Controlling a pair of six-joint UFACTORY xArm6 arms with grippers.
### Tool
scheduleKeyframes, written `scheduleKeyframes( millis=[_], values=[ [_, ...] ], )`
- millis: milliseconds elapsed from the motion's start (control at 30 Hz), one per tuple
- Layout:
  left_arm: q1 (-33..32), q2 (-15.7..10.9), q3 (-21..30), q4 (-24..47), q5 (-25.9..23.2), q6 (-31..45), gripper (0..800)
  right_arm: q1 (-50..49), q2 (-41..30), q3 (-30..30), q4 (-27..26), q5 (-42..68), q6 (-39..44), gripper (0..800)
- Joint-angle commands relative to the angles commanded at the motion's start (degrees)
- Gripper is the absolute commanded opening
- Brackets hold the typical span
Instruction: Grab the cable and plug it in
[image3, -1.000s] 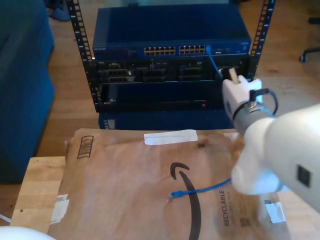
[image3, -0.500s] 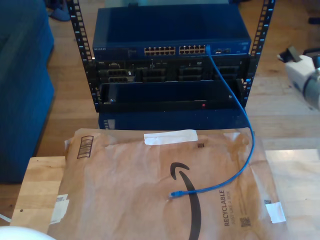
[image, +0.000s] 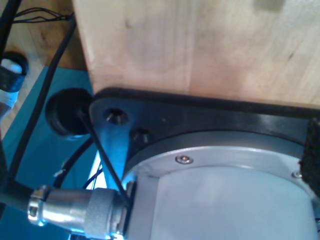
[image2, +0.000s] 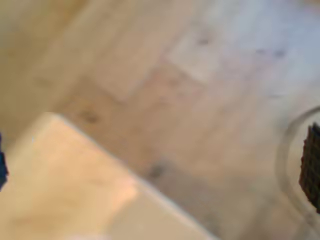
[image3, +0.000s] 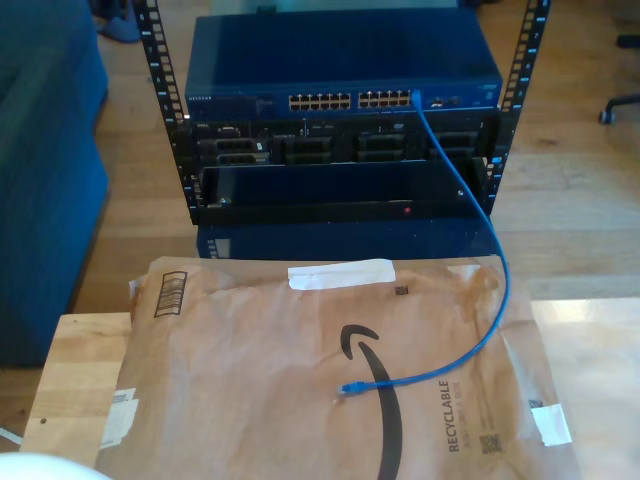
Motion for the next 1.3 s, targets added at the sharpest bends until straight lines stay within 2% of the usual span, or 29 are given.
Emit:
scheduleKeyframes(
  millis=[233,333,500,633,800,967,1133,1300],
  values=[
    [0.0,0.0,0.0,0.0,0.0,0.0,799,-8.0,-9.5,4.0,9.1,19.1,-18.5,799],
    [0.0,0.0,0.0,0.0,0.0,0.0,799,-12.5,-13.6,4.4,10.8,27.4,-25.1,799],
    [0.0,0.0,0.0,0.0,0.0,0.0,799,-17.7,-18.5,6.0,11.7,35.1,-30.5,799],
    [0.0,0.0,0.0,0.0,0.0,0.1,799,-22.7,-18.9,6.9,12.6,39.2,-33.2,799],
    [0.0,0.0,0.0,0.0,0.0,0.1,799,-29.4,-18.9,9.8,16.3,40.0,-38.2,799],
    [0.0,0.0,0.0,0.0,0.0,0.0,799,-36.7,-18.1,13.1,16.4,39.3,-42.8,799],
    [0.0,0.0,0.0,0.0,0.0,0.1,799,-40.3,-15.9,15.8,17.0,38.5,-42.8,800],
    [0.0,0.0,0.0,0.0,0.0,0.1,799,-41.7,-11.8,16.1,21.6,35.7,-42.9,800]
  ],
)
